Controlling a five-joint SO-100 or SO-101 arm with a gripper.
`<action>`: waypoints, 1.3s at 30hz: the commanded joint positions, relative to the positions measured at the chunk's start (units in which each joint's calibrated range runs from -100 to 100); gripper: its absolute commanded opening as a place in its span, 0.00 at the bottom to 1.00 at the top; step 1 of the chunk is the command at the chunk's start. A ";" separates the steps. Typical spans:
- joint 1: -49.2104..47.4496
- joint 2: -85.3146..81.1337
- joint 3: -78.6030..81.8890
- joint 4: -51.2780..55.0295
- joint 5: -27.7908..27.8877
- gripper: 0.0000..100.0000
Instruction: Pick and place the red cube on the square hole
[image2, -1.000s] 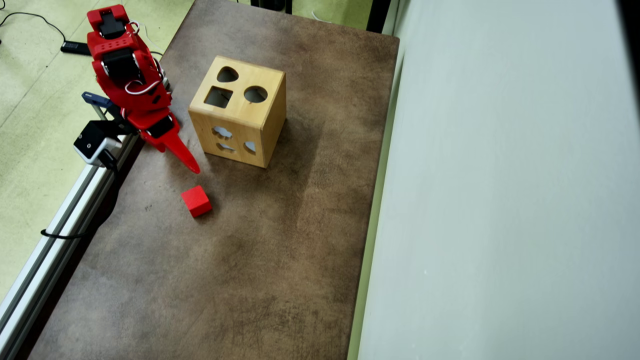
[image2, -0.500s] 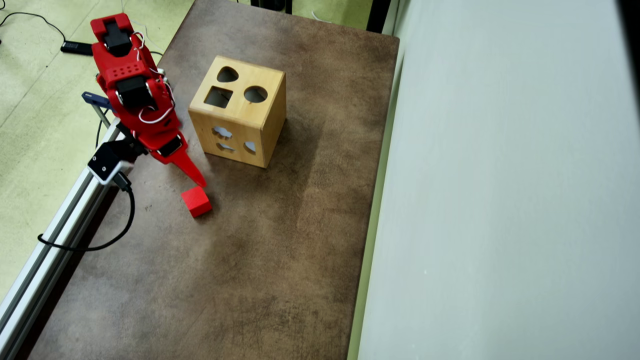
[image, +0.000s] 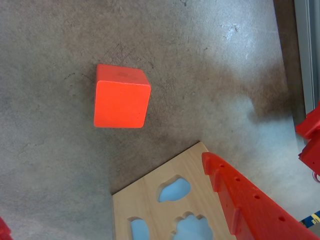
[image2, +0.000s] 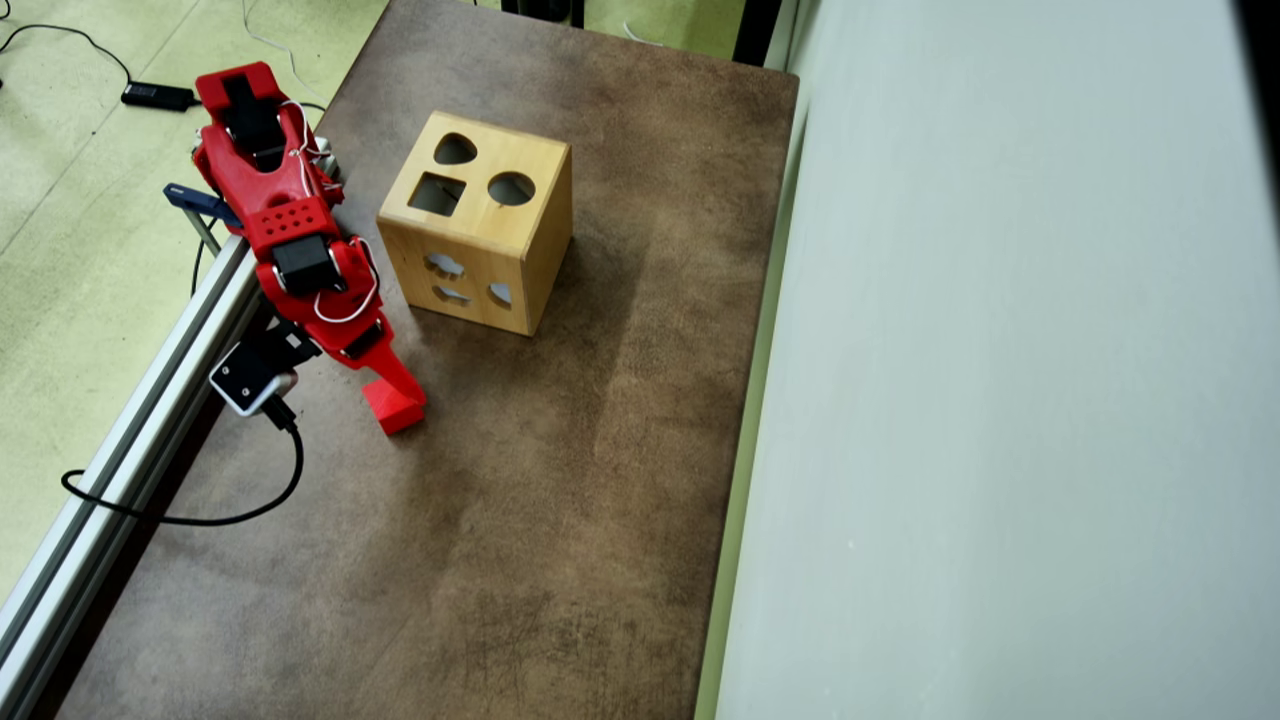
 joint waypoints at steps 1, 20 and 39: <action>0.36 -0.67 -1.12 -0.07 -2.05 0.54; 0.29 3.32 -1.21 -0.23 -8.11 0.54; 0.36 3.23 -1.03 -9.24 -7.67 0.54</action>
